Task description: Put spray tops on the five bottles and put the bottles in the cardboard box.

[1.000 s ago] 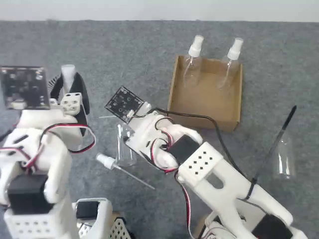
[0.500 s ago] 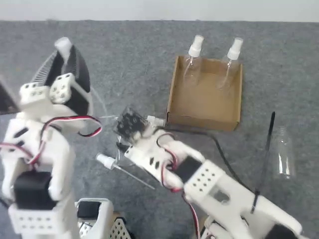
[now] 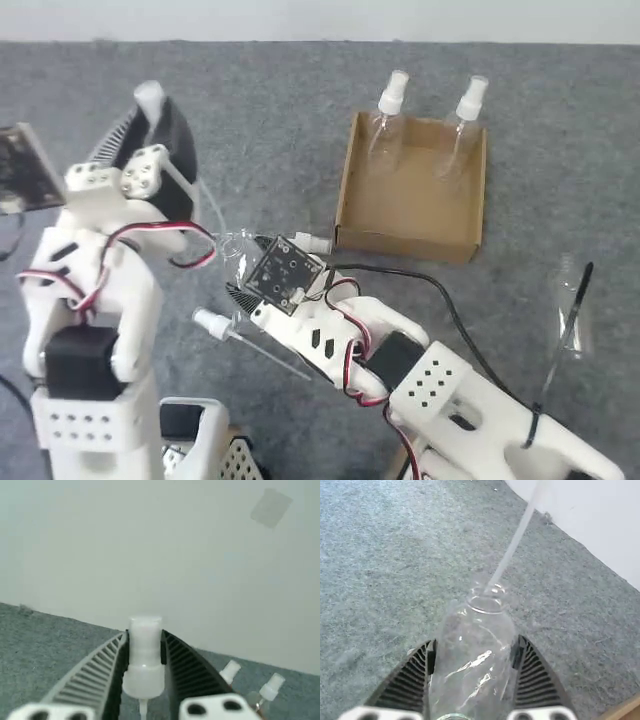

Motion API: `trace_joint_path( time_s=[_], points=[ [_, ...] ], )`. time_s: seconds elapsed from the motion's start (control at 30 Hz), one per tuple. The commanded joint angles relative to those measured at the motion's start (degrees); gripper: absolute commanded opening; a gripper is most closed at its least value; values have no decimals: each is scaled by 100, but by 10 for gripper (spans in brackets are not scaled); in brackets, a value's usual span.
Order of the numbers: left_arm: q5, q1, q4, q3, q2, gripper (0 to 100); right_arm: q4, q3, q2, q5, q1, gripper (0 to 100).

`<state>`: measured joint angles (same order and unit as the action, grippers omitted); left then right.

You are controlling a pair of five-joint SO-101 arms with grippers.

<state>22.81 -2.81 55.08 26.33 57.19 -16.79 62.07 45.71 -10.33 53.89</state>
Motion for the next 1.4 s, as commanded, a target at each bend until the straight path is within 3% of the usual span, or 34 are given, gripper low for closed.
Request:
trace_joint_path(
  time_s=[0.0, 0.33, 0.53, 0.73, 0.93, 1.37],
  points=[
    [35, 167, 396, 189, 123, 10, 48, -70, 312, 255, -84, 6],
    [-967, 466, 668, 848, 114, 14, 57, -158, 312, 695, -365, 6],
    [-1152, 589, 677, 1024, 79, 134, 66, -158, 312, 695, -365, 6],
    [-1160, 501, 756, 585, 97, 126, 66, -141, 312, 695, -382, 6],
    [-1292, -26, 765, 180, -88, 109, 57, -132, 312, 695, -391, 6],
    [-1811, 246, 809, 760, -844, 70, 48, -167, 312, 659, -400, 6]
  ],
)
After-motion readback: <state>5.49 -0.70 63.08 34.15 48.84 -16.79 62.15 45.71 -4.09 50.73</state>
